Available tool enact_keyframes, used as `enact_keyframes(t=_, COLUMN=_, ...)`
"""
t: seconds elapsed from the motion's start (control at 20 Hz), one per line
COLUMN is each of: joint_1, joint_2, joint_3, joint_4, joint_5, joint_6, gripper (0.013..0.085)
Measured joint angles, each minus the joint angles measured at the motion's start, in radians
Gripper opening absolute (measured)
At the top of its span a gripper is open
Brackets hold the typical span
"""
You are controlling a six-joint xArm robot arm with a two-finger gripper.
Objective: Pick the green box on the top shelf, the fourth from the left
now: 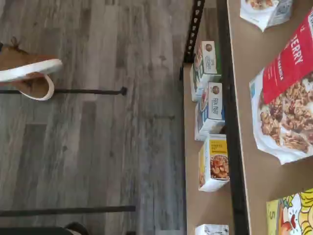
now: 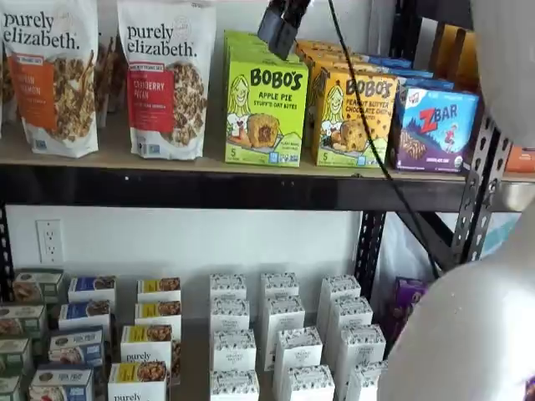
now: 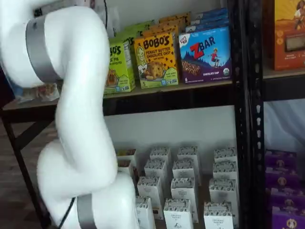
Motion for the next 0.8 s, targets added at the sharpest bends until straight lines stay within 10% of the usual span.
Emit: enact_keyframes(t=0.8, joint_1=-0.033, joint_2=0.0, joint_3=0.045, joint_4=-0.041, joint_5=-0.099, joint_6=-0.053, gripper=0.085)
